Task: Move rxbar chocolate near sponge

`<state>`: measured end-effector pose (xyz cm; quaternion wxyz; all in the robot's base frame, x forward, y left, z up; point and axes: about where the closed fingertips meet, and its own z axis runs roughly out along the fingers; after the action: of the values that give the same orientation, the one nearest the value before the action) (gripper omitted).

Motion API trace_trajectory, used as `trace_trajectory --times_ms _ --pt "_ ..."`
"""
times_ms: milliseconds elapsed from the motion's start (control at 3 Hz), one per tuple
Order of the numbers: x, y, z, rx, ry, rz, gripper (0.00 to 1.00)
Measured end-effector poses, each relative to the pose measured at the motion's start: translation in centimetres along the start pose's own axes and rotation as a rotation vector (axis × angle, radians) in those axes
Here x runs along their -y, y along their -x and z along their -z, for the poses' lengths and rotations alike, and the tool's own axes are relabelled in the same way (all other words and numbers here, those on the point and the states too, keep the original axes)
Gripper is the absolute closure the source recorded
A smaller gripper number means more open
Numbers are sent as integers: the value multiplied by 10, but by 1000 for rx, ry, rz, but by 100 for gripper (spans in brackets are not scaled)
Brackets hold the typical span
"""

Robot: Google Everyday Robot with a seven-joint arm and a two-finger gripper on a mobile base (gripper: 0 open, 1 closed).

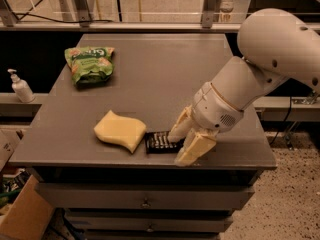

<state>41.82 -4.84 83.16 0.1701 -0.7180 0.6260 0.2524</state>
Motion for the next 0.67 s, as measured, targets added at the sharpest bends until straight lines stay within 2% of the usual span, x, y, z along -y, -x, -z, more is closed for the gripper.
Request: trace_trajectory --times_ms 333,667 --pt "0 1 -1 2 5 -1 0" --pt "3 -4 9 17 -12 -15 0"
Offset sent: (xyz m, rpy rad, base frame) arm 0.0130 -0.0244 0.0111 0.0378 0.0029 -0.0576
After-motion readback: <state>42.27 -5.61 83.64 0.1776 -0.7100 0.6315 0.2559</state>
